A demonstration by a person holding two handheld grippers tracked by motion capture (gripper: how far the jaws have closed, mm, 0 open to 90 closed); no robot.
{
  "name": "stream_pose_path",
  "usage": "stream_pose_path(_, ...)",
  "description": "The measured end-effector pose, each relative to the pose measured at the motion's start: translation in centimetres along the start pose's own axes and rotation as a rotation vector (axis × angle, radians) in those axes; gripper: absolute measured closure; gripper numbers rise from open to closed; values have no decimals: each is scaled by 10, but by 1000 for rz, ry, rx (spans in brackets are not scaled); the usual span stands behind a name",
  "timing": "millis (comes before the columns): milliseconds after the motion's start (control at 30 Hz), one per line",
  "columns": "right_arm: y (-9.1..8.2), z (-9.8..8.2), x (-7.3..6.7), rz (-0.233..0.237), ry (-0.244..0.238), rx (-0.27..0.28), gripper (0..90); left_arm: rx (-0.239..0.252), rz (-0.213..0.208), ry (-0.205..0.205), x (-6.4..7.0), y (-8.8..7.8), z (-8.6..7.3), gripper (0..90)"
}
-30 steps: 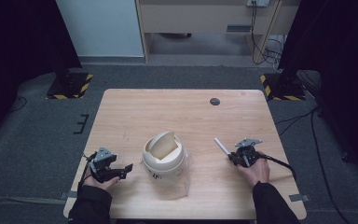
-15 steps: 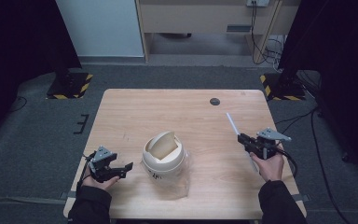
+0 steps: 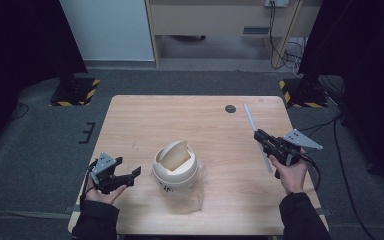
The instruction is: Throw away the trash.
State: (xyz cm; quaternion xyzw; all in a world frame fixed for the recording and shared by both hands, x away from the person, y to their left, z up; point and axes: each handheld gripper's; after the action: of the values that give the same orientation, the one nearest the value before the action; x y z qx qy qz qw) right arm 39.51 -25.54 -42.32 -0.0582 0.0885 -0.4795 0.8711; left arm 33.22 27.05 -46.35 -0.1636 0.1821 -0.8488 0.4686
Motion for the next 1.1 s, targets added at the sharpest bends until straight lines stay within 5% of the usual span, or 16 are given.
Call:
stream_pose_path(267, -6, 24, -7, 37, -1, 94, 799, 136, -16, -65, 1, -16, 23, 165)
stream_pose_path(733, -6, 52, -26, 99, -17, 177, 800, 354, -121, -28, 34, -35, 96, 166)
stream_pose_path(1100, -1, 53, -38, 138, -28, 188, 800, 420, -203, 8, 71, -16, 133, 183)
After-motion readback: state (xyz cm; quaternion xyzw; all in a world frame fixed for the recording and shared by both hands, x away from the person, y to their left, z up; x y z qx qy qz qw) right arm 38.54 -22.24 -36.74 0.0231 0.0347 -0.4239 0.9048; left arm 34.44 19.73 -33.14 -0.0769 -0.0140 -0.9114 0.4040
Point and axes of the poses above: each handheld gripper's, and its own axes: y roughly forward along the jaws, z roughly out of its top, x roughly to its right, and after that the axes turned 3 degrees about -z, right-handed
